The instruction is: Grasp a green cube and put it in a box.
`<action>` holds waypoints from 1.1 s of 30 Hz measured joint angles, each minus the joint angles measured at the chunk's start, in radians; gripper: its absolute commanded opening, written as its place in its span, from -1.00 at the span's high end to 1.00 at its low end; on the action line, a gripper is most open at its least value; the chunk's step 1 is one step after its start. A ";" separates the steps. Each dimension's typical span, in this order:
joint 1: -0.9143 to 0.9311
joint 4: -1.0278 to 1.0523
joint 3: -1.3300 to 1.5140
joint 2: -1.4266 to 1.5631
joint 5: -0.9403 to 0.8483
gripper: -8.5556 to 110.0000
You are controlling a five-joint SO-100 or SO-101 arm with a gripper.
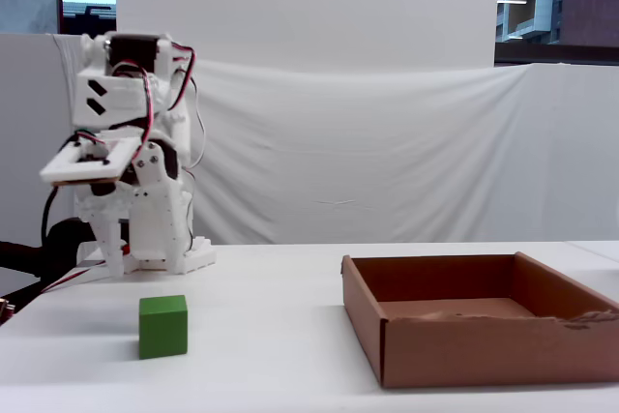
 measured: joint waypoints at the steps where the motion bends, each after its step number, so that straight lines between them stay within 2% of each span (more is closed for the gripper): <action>1: -0.003 0.000 -0.006 -0.012 -0.005 0.50; 16: -0.003 -0.014 -0.107 -0.198 -0.023 0.50; 19: -0.003 -0.011 -0.127 -0.218 -0.026 0.56; 28: 0.006 0.043 -0.216 -0.301 -0.026 0.50; 33: 0.009 0.035 -0.235 -0.330 -0.026 0.40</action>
